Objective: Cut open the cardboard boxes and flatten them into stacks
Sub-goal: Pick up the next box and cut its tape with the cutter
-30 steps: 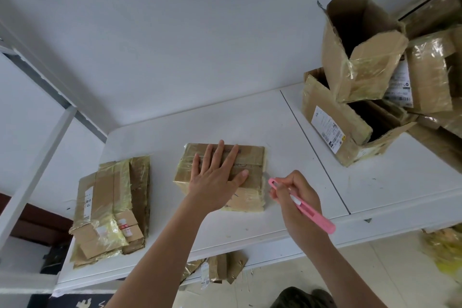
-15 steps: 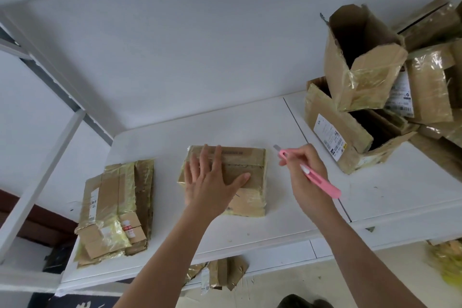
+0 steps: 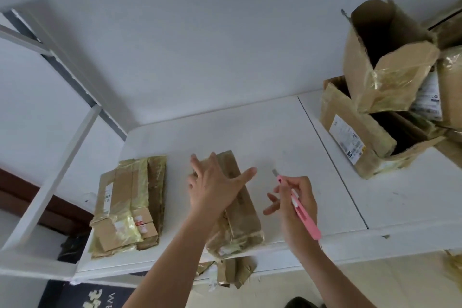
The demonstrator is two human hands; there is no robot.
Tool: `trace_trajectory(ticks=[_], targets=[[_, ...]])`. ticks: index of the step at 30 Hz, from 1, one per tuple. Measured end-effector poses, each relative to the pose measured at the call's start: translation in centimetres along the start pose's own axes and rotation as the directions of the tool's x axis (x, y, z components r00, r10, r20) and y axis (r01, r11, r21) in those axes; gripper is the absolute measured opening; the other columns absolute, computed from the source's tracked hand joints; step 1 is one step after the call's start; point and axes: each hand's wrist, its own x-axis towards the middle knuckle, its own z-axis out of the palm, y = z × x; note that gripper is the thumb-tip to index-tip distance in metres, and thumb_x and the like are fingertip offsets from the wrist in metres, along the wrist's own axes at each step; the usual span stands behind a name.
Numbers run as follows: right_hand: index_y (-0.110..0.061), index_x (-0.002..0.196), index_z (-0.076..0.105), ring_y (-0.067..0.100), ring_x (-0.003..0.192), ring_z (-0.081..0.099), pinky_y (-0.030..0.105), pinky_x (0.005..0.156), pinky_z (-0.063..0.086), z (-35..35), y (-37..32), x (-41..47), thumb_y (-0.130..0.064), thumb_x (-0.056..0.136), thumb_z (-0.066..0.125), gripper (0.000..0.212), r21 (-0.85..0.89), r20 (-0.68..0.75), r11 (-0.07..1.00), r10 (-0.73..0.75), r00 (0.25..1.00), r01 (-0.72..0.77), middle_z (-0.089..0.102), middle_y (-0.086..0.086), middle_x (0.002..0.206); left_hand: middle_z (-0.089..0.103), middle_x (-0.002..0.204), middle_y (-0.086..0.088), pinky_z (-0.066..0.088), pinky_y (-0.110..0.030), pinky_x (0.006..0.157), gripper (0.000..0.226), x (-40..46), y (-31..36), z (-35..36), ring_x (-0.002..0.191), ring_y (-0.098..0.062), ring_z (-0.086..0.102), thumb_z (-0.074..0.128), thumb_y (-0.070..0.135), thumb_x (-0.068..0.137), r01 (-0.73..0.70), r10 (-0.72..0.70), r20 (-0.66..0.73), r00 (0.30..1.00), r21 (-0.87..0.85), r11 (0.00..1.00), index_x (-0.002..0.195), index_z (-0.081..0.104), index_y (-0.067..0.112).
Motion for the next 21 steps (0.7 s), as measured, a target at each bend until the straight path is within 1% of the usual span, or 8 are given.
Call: trace_trajectory(ticks=[2, 4, 6, 7, 9, 11, 15, 21], targets=[[-0.012, 0.099, 0.054, 0.025, 0.059, 0.067, 0.034, 0.06, 0.058, -0.8, 0.4, 0.1, -0.014, 0.098, 0.05, 0.005, 0.043, -0.119, 0.999, 0.033, 0.992, -0.028, 0.063, 0.008, 0.082, -0.011, 0.159, -0.008, 0.025, -0.051, 0.114, 0.119, 0.0, 0.7, 0.5, 0.142, -0.044, 0.017, 0.067, 0.074, 0.069, -0.012, 0.012, -0.001, 1.0, 0.089, 0.996, 0.155, -0.001, 0.025], [-0.013, 0.097, 0.056, 0.023, 0.068, 0.065, 0.041, 0.07, 0.057, -1.8, 0.5, 1.1, -0.01, 0.099, 0.051, 0.006, 0.08, -0.164, 0.996, 0.051, 0.985, -0.038, 0.064, 0.004, 0.08, 0.004, 0.155, -0.007, 0.028, -0.047, 0.114, 0.122, 0.3, 0.8, 0.8, 0.138, -0.039, 0.024, 0.078, 0.055, 0.067, -0.193, 0.192, 0.012, 0.981, 0.089, 0.977, 0.155, -0.001, 0.025], [-0.014, 0.093, 0.057, 0.023, 0.079, 0.065, 0.047, 0.085, 0.054, -2.7, 0.2, 2.6, -0.006, 0.099, 0.052, 0.011, 0.099, -0.181, 0.994, 0.062, 0.982, -0.045, 0.066, 0.001, 0.081, 0.013, 0.149, 0.004, 0.028, -0.044, 0.115, 0.123, 0.8, 0.8, 0.8, 0.135, -0.028, 0.03, 0.084, 0.041, 0.063, -0.492, 0.486, 0.12, 0.866, 0.026, 0.87, 0.154, 0.001, 0.033], [-0.015, 0.092, 0.057, 0.024, 0.084, 0.066, 0.047, 0.092, 0.053, -3.1, 0.1, 3.3, -0.005, 0.099, 0.052, 0.013, 0.116, -0.175, 0.992, 0.07, 0.982, -0.05, 0.067, 0.001, 0.083, 0.013, 0.148, 0.008, 0.024, -0.045, 0.118, 0.123, 1.1, 0.8, 0.8, 0.137, -0.025, 0.03, 0.085, 0.038, 0.062, -0.569, 0.56, 0.169, 0.811, 0.002, 0.822, 0.153, 0.002, 0.038], [-0.015, 0.09, 0.056, 0.027, 0.091, 0.066, 0.045, 0.098, 0.051, -3.5, -0.2, 4.5, -0.006, 0.099, 0.053, 0.014, 0.16, -0.134, 0.985, 0.086, 0.987, -0.064, 0.066, 0.008, 0.088, 0.008, 0.154, 0.006, 0.004, -0.051, 0.122, 0.118, 1.8, 0.5, 0.9, 0.145, -0.022, 0.018, 0.085, 0.046, 0.063, -0.579, 0.559, 0.186, 0.808, 0.072, 0.812, 0.152, 0.007, 0.043], [-0.012, 0.09, 0.055, 0.034, 0.094, 0.069, 0.043, 0.096, 0.052, -3.4, -0.3, 5.1, -0.005, 0.099, 0.052, 0.012, 0.213, -0.068, 0.972, 0.117, 0.991, -0.101, 0.064, 0.018, 0.094, 0.009, 0.158, 0.001, -0.003, -0.053, 0.121, 0.114, 2.4, -0.2, 1.1, 0.148, -0.021, 0.008, 0.08, 0.061, 0.062, -0.52, 0.501, 0.146, 0.853, 0.163, 0.838, 0.151, 0.01, 0.047], [-0.006, 0.091, 0.055, 0.032, 0.09, 0.068, 0.043, 0.092, 0.056, -3.0, -0.3, 5.6, -0.015, 0.098, 0.057, 0.012, 0.204, 0.031, 0.968, 0.144, 0.989, -0.147, 0.062, 0.019, 0.091, 0.014, 0.159, 0.005, 0.006, -0.046, 0.122, 0.105, 2.2, -1.0, 0.8, 0.146, -0.019, 0.014, 0.069, 0.077, 0.062, -0.516, 0.505, 0.105, 0.856, 0.182, 0.837, 0.148, 0.015, 0.054], [-0.001, 0.091, 0.055, 0.023, 0.09, 0.066, 0.042, 0.088, 0.056, -2.3, -0.4, 7.7, -0.011, 0.1, 0.053, 0.014, 0.093, 0.162, 0.976, 0.178, 0.971, -0.195, 0.065, 0.013, 0.085, 0.022, 0.157, 0.013, 0.013, -0.038, 0.122, 0.09, 1.1, -1.4, 0.7, 0.142, -0.011, 0.02, 0.069, 0.073, 0.068, -0.56, 0.564, 0.019, 0.825, 0.16, 0.813, 0.145, 0.027, 0.054]])
